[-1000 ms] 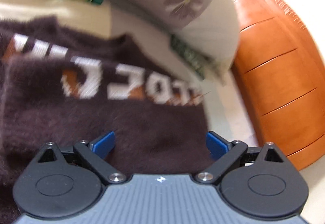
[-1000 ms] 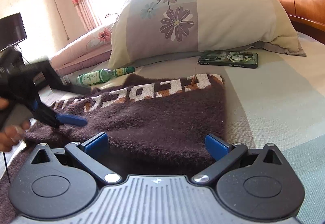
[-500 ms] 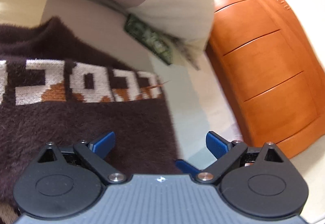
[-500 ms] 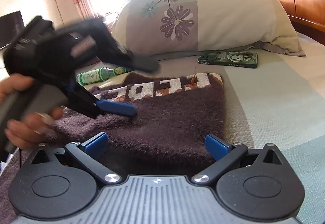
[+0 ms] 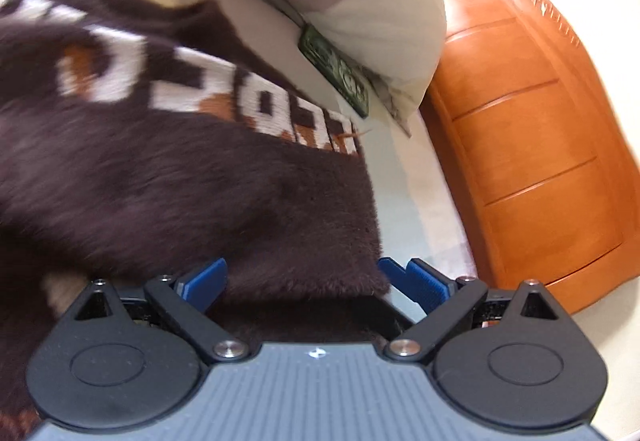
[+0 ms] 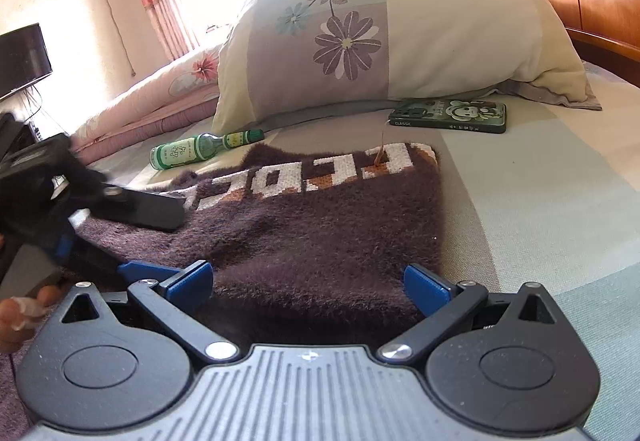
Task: Fold clothes
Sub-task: 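Pull both open grippers back above the sweater front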
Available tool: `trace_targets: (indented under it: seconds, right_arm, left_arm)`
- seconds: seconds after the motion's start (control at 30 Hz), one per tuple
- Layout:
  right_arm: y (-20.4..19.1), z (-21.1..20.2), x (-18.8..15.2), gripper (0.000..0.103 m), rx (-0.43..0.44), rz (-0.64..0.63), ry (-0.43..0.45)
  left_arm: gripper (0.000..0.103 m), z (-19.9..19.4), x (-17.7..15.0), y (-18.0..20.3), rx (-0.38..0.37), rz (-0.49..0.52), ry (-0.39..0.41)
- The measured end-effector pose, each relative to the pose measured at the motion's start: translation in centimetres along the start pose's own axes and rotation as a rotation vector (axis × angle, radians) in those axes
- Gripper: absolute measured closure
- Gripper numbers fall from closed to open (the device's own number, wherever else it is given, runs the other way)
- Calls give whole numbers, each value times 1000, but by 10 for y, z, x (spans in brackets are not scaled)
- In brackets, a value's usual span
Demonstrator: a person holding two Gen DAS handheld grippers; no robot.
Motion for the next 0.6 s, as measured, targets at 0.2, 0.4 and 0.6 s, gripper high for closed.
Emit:
trace_targets:
  seconds: [0.2, 0.4, 0.6]
  right_arm:
    - [-5, -8, 3, 0, 0, -5, 5]
    - [-15, -25, 10, 0, -5, -5, 10]
    - [-51, -73, -1, 0, -14, -25, -28]
  left_arm:
    - [7, -49, -13, -5, 111, 16, 71]
    - [7, -120, -33, 11, 247, 134, 178]
    - [1, -184, -58, 12, 451, 303, 305]
Point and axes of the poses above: each gripper's, at about its wrist camera, not at the fingertips, and z roughly the way its jaws point, y to its right, x to its top, the point moved 8 cm from there along z, roughly the way its jaws point, and after that the axes turned 12 degrees about x, right-handed, at the moved point
